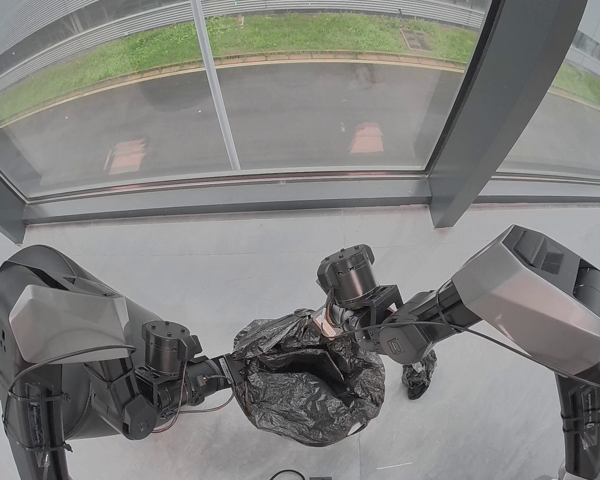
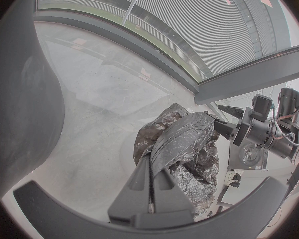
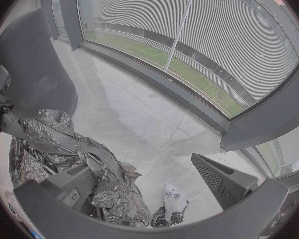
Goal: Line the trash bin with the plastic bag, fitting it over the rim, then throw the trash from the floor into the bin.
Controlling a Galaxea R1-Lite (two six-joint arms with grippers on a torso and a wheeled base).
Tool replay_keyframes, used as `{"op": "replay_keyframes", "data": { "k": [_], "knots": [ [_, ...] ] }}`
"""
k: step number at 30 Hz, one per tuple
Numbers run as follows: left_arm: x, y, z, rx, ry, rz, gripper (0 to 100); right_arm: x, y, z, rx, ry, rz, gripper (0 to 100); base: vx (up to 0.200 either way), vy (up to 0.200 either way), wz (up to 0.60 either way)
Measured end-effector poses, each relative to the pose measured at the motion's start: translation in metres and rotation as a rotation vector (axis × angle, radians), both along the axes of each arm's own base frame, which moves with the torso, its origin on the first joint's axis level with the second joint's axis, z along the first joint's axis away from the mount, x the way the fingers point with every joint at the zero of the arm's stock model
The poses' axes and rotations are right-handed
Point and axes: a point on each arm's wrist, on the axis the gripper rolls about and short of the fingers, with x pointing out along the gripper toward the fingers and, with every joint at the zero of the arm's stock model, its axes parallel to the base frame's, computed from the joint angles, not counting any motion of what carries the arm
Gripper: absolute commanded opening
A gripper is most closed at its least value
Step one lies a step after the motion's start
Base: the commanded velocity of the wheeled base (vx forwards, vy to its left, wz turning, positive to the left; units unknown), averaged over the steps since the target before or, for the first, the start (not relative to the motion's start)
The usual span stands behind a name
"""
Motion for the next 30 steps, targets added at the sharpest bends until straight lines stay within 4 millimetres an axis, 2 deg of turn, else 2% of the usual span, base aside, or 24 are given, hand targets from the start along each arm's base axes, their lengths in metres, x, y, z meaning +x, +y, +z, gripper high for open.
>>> {"op": "replay_keyframes", "data": {
  "k": [16,30],
  "knots": [
    [0.008,-0.001,-0.014,0.003,0.020,-0.002,0,0.021,0.005,-0.023,0.032,-0.030,-0.008,100,0.000,0.000,0.00],
    [0.009,-0.007,-0.018,-0.017,0.031,-0.048,0,0.028,-0.002,-0.040,0.021,-0.011,-0.029,100,0.000,0.000,0.00]
  ]
}}
